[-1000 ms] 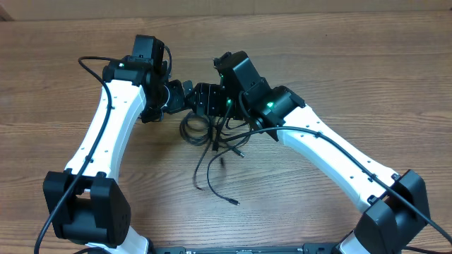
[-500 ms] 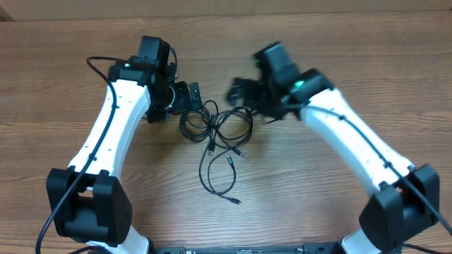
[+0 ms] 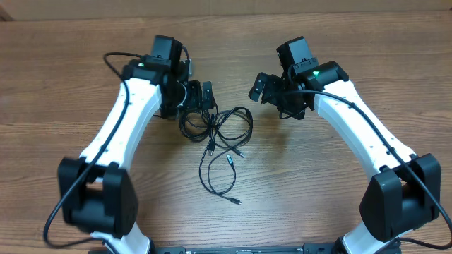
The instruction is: Untangle cables
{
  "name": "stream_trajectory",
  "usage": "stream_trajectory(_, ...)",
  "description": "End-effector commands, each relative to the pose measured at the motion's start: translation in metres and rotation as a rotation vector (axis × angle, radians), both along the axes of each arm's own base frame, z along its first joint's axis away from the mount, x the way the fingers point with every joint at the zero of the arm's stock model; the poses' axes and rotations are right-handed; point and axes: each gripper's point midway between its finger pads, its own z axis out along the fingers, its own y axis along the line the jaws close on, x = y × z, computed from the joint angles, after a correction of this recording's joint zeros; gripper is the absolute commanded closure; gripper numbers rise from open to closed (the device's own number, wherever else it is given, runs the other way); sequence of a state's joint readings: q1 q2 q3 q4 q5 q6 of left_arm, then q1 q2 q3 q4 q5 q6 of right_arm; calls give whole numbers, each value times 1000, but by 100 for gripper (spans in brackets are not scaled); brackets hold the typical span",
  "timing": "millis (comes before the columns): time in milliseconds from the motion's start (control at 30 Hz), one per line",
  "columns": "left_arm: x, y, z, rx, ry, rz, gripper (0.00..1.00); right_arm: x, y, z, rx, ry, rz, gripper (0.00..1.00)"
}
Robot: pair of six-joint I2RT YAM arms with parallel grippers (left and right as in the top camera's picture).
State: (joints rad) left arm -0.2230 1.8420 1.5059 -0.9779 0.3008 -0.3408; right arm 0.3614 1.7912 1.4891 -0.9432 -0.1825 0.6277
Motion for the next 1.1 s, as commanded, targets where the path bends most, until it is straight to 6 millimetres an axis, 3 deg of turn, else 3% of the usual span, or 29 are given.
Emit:
stream_trajectory(0,-1,-9,-31,0,84,-14,1,1,-1,5,-6,-21,5,0)
stream_trajectory(100,-3,-11,-49,10,127,-18,1,2,-3,5,-18,-26,-1,0)
stream_trajectory(300,4,-13,-62,7,125,-20,0,5,-2,6,-13,-39,-1,0)
stream_trajectory(433,7,-10,-70,29,125,-14,15,5,-2,6,-13,-38,-1,0)
stream_trajectory(567,12,-4,-72,68,106,-6,21,5,-1,6,-13,-38,0,0)
stream_trajectory(633,14,-4,-72,69,97,-6,36,5,-1,6,-13,-38,0,0)
stream_trajectory(900,30,-8,-69,49,28,-3,62,5,-1,6,-13,-38,0,0)
stream_trajectory(933,31,-9,-69,48,25,-3,72,5,-1,6,-13,-38,0,0)
stream_trajectory(967,31,-9,-69,49,24,-3,96,5,-2,6,-13,-38,0,0)
stream_trajectory(1067,33,-9,-67,40,20,-1,96,5,-2,6,-14,-38,0,0)
